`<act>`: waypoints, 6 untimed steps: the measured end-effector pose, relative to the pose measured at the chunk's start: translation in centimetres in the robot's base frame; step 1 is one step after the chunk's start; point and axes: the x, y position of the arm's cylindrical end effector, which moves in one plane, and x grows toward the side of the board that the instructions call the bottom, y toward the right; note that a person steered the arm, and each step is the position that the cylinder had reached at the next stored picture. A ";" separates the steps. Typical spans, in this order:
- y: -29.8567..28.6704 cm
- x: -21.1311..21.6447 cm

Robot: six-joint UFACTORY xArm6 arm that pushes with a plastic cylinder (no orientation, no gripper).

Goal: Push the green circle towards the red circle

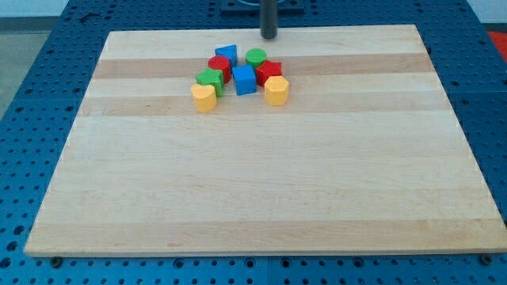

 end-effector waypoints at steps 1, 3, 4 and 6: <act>1.9 3.6; 2.4 5.3; 0.9 5.7; -8.0 5.7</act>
